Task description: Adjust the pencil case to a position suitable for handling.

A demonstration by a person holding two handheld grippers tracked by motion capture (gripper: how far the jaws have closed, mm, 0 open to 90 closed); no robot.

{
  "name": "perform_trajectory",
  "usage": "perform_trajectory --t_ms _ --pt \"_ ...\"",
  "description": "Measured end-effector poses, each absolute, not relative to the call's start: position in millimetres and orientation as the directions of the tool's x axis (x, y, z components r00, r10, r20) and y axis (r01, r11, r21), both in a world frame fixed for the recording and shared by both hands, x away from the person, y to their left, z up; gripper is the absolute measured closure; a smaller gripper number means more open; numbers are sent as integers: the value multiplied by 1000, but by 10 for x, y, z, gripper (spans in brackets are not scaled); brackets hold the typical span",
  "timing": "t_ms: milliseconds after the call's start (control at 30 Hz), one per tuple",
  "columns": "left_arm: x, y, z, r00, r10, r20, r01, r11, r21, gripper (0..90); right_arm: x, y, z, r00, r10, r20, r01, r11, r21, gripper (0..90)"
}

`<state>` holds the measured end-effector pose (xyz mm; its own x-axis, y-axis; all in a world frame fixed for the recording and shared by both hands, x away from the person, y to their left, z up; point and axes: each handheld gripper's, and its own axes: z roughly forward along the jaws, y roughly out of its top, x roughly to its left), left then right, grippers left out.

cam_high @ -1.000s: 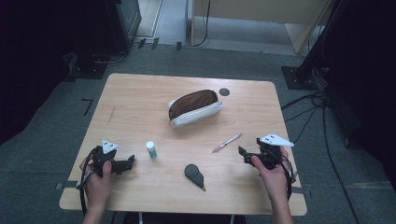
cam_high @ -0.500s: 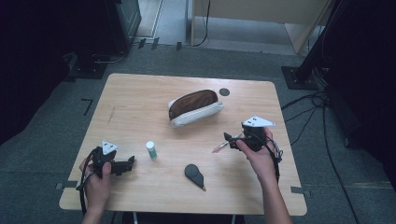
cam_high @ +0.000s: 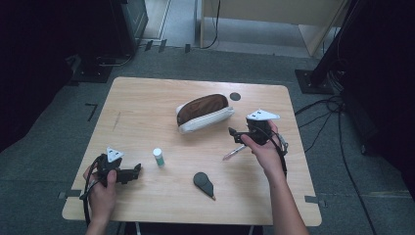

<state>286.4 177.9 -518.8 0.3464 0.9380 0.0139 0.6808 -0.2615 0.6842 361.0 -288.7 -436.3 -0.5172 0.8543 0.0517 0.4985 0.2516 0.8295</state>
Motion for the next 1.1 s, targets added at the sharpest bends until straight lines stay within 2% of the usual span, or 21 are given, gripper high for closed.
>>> perform_trajectory --t_ms 333,667,833,967,1100 --pt "2860 1776 -5190 344 939 10 680 -257 687 15 3813 -2819 -4448 -541 839 59 487 255 835 207" --pt "2861 1775 -5191 344 939 11 679 -257 688 15 3969 -2755 -4613 -548 836 -36 433 320 843 285" --pt "2861 1775 -5191 344 939 11 679 -257 687 15 4059 -2777 -4730 -561 827 -50 440 349 827 294" --pt "2861 1775 -5191 344 939 11 679 -257 687 15 4089 -2785 -4748 -566 820 -91 376 354 856 357" --pt "2861 1775 -5191 344 939 11 679 -257 687 15 4116 -2791 -4738 -582 804 -120 359 387 849 364"
